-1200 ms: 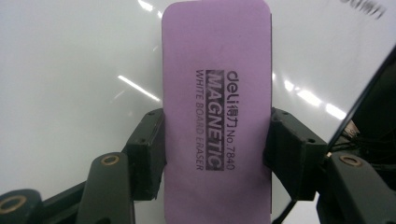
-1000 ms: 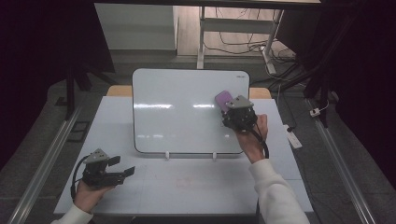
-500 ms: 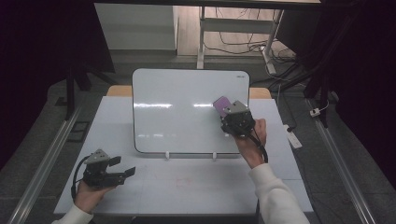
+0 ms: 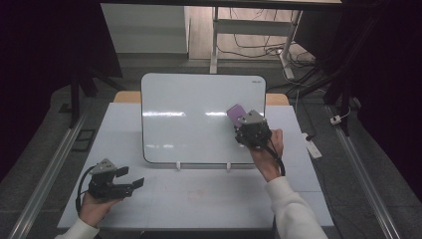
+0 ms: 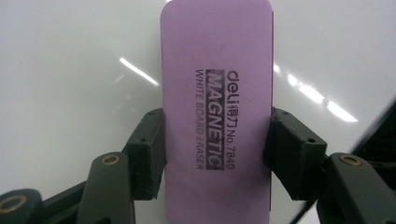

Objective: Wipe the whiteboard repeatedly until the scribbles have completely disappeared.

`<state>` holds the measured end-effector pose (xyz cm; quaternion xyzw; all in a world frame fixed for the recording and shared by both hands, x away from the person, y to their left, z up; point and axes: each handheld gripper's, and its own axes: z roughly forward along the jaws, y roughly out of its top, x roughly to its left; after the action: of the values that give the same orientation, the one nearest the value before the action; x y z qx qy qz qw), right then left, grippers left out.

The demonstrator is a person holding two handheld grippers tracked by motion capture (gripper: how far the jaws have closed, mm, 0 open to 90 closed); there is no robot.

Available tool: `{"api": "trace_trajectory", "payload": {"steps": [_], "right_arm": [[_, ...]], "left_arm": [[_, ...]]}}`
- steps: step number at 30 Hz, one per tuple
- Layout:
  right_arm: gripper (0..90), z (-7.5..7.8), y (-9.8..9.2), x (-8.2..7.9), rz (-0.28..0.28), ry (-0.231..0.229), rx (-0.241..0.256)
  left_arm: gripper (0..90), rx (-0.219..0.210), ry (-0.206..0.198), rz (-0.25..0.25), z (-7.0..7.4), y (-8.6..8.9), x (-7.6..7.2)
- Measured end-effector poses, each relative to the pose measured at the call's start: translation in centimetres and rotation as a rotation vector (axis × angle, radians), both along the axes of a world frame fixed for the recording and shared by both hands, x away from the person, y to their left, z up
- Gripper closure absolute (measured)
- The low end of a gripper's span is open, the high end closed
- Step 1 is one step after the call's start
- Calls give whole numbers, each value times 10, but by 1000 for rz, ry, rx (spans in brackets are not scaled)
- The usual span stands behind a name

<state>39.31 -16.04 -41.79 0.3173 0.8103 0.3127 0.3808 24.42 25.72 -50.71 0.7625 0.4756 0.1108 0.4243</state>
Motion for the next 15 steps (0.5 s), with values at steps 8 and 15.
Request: {"api": "trace_trajectory", "payload": {"steps": [8, 15], "right_arm": [[416, -33, 4, -28, 54, 22, -61], [416, -30, -2, -25, 27, 19, -49]], "left_arm": [[202, -2, 1, 1, 0, 0, 0], [202, -5, -2, 5, 1, 0, -1]]}}
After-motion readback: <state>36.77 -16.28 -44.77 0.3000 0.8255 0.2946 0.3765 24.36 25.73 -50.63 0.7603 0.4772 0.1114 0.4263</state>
